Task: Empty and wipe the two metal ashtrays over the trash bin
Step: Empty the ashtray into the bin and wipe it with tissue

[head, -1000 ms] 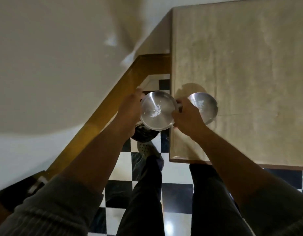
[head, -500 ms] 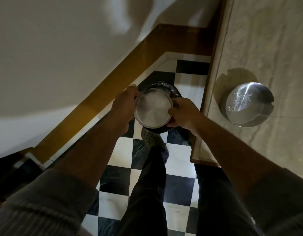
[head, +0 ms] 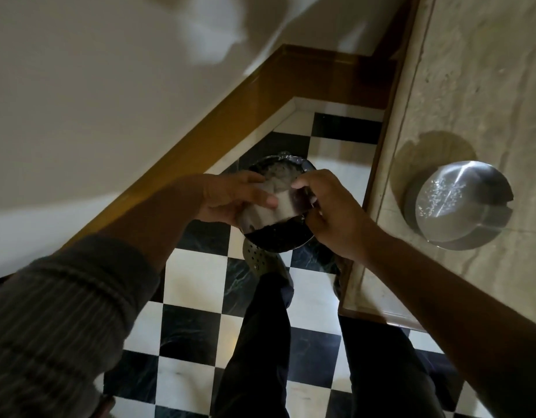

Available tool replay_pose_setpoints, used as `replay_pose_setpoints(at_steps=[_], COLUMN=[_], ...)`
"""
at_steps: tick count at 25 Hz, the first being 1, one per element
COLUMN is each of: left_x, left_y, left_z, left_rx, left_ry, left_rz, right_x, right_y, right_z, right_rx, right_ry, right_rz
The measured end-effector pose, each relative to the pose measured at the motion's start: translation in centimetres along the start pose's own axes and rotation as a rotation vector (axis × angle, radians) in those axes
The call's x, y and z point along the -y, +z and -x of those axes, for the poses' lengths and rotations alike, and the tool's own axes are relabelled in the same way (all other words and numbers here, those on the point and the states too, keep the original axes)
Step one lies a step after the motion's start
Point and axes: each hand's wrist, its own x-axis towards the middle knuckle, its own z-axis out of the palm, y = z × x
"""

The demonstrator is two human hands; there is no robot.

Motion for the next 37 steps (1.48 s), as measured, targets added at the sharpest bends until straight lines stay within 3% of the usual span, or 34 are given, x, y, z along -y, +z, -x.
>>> replay_pose_setpoints(at_steps=[3, 5, 7, 9, 11, 13, 17, 18, 19, 21, 22, 23, 27, 31, 33, 34, 36, 37], left_x=[-1.1, -1.3, -1.3, -0.8, 0.1, 0.9, 2.1, 2.2, 2.4, 3.0, 3.6, 4.1, 4.8, 3.8, 3.5, 3.5, 4.0, 4.5], left_y=[0.5, 0.9, 1.0, 0.7, 0.4, -0.1, 0.0, 0.4, 0.6, 0.7, 0.6, 0.4, 0.2, 0.6, 0.8, 0.8, 0.8, 0.7], left_z=[-1.9, -3.0, -3.6, -4.0, -4.2, -4.2, -4.5, -4.6, -4.9, -4.8, -4.5, -4.3, -4.2, -4.7, -4.9, -5.1, -5.3, -5.5], left_rx=[0.119, 0.110, -0.052, -0.335, -0.523, -0.564, -0.583, -0.589, -0.596, -0.613, -0.619, -0.634, -0.733, -0.744, -0.750, -0.765, -0.776, -0.768], left_ry=[-0.035, 0.023, 0.108, 0.241, 0.407, 0.514, 0.591, 0.629, 0.682, 0.746, 0.750, 0.759, 0.790, 0.794, 0.800, 0.817, 0.827, 0.818], left_rz=[-0.310, -0.525, -0.742, -1.008, -1.131, -1.121, -1.192, -1.194, -1.206, -1.304, -1.343, -1.340, -1.221, -1.224, -1.204, -1.207, -1.259, -1.287], right_x=[-0.4, -0.8, -1.1, -1.1, -0.9, -0.2, 1.9, 1.8, 1.3, -0.2, -0.9, -1.4, -0.7, 1.2, 1.8, 1.6, 0.9, 0.4], right_y=[-0.9, -1.3, -1.4, -1.1, -0.9, -1.2, -1.0, -0.3, 0.5, 2.2, 2.7, 3.1, 2.7, 0.8, 0.8, 1.1, 2.3, 2.8], right_z=[-0.6, -0.9, -0.8, -0.6, 0.0, 0.5, 0.3, 0.3, 0.3, 0.4, 0.6, 0.6, -0.4, -0.5, -0.5, -0.6, -0.5, -0.2], right_rx=[0.071, 0.113, 0.150, 0.187, 0.178, 0.035, -0.395, -0.374, -0.221, 0.275, 0.419, 0.454, 0.284, -0.252, -0.367, -0.232, 0.263, 0.400], right_ry=[-0.136, -0.210, -0.221, -0.175, -0.141, -0.185, -0.447, -0.470, -0.447, -0.272, -0.204, -0.193, -0.261, -0.429, -0.447, -0.407, -0.222, -0.164], right_rz=[0.127, 0.245, 0.340, 0.405, 0.417, 0.412, 0.406, 0.461, 0.565, 0.754, 0.778, 0.767, 0.699, 0.516, 0.521, 0.596, 0.745, 0.784])
